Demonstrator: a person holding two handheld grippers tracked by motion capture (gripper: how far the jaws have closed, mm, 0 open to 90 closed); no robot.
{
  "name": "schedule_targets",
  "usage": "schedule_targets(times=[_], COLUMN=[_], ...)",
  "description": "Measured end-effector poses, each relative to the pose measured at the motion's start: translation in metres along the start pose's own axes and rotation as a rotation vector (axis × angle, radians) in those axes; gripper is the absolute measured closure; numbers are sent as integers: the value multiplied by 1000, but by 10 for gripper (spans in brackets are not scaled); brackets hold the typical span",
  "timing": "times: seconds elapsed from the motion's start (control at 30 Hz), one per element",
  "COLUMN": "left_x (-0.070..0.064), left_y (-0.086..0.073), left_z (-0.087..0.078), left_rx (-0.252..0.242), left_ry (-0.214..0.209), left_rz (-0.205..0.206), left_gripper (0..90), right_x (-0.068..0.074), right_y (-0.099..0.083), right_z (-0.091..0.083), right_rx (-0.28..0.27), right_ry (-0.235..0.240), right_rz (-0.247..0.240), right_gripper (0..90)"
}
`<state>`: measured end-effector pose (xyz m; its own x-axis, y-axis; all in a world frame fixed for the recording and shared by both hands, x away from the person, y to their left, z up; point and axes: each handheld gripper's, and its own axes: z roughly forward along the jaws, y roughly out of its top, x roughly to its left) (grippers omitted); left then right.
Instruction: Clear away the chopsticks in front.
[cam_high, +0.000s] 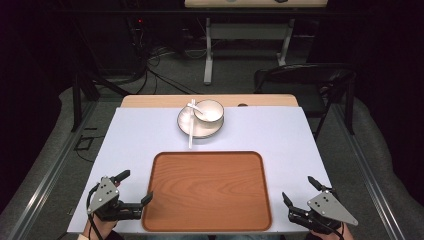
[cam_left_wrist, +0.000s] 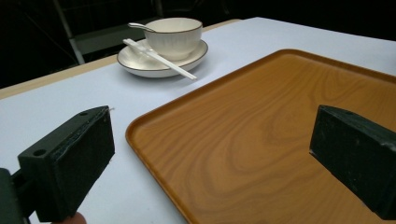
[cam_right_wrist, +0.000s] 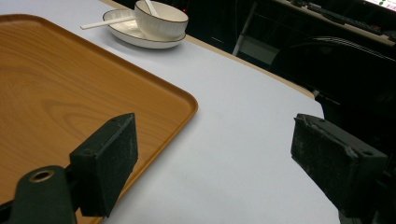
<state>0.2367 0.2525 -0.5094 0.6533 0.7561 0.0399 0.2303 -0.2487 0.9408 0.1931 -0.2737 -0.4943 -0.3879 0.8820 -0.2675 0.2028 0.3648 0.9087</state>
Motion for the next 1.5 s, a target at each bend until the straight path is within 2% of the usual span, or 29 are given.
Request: schedule_targets(times=[0.27,0.4,0.53,0.6,0.7,0.73,0.83,1.2,1.37,1.5], left_x=[0,0,0,1,2,2,1,7,15,19], left_y=[0,2,4,6,9,10,15,31,43,48], left_z=[-1,0,4,6,10,11,17,41,56,63], left_rx=[12,5,15,30,45,47,59,102,149,160], left_ry=[-7,-27,-16,-18,-44,-51,-52,-67,-78,-85], left_rz=[0,-20,-4,-21,-55,-51,-33,-63,-83,-88], left_gripper=[0,0,0,0,0,0,0,0,0,0], right_x=[1,1,1,1,1,1,1,1,2,2], right_y=[0,0,1,1,0,0,0,1,1,1], right_z=[1,0,1,1,0,1,1,1,2,2], right_rx=[-1,-8,-3,-1,-5,-3,5,5,8,11], right_ry=[4,0,-1,1,1,3,4,0,-2,-2], right_rz=[-10,-7,-3,-11,-7,-12,-10,-10,-6,-14], right_gripper=[143,143,143,143,143,143,143,143,143,143])
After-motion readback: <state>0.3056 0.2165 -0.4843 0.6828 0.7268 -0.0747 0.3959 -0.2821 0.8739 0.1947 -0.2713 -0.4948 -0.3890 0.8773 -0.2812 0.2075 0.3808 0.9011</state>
